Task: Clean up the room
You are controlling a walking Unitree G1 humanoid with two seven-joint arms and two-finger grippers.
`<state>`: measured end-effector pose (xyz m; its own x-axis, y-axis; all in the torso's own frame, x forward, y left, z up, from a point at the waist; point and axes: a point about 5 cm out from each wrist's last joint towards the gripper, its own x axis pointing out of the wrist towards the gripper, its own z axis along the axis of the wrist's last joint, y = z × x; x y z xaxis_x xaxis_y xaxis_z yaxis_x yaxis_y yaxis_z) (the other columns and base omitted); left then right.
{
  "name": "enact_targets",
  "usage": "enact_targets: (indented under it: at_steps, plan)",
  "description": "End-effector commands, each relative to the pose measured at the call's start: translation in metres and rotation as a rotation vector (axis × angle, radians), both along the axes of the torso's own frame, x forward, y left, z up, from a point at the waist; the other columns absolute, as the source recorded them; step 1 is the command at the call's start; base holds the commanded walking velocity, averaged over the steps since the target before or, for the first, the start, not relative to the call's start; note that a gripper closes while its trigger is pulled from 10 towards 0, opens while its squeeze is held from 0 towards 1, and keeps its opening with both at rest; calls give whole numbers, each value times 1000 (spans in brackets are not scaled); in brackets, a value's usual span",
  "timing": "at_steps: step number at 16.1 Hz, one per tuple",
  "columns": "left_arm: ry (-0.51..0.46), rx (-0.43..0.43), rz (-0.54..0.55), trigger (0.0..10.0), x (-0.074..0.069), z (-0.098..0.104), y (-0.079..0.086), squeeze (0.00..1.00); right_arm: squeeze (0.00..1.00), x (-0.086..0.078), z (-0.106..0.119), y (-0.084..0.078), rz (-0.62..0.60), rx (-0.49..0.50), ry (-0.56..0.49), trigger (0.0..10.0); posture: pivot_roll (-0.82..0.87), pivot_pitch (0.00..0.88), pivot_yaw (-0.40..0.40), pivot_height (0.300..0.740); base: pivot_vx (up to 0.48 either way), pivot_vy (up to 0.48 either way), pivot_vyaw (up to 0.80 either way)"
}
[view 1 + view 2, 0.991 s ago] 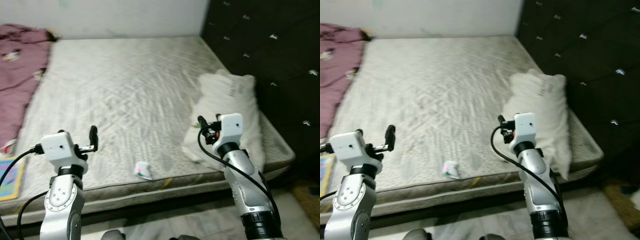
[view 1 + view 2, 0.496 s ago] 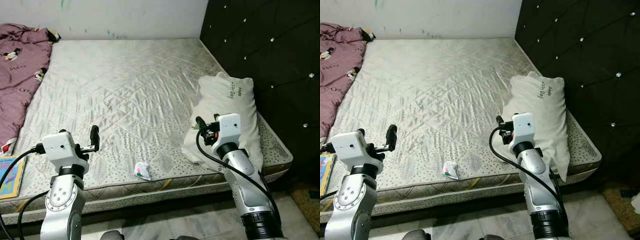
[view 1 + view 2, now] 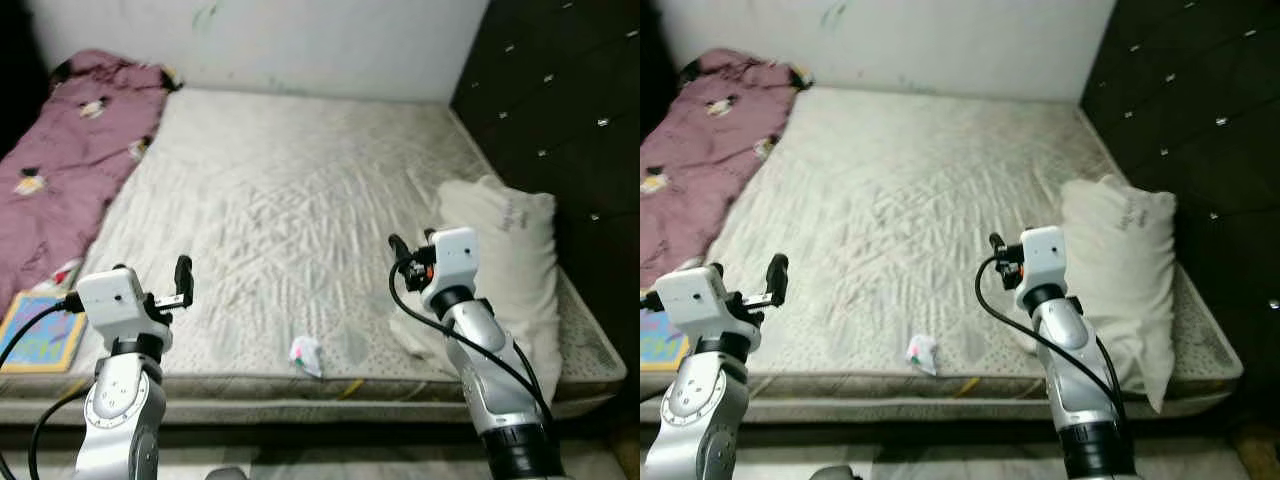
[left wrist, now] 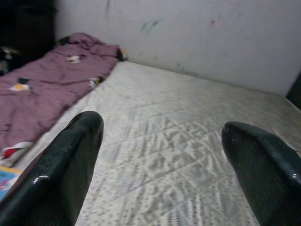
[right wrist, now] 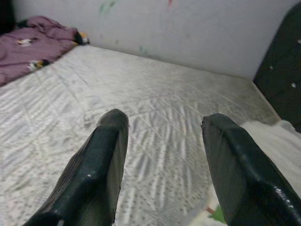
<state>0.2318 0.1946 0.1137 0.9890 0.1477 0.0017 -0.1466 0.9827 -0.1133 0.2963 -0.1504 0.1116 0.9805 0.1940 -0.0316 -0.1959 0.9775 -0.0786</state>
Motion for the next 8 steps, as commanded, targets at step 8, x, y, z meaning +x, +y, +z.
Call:
enact_targets:
  at_steps: [8]
  plan:
    - [-17,-1,-27,10000,3,4,-4,0,0,4,5,-4,-17,7,-18,10000,75,0,-57,740,267,0,0]
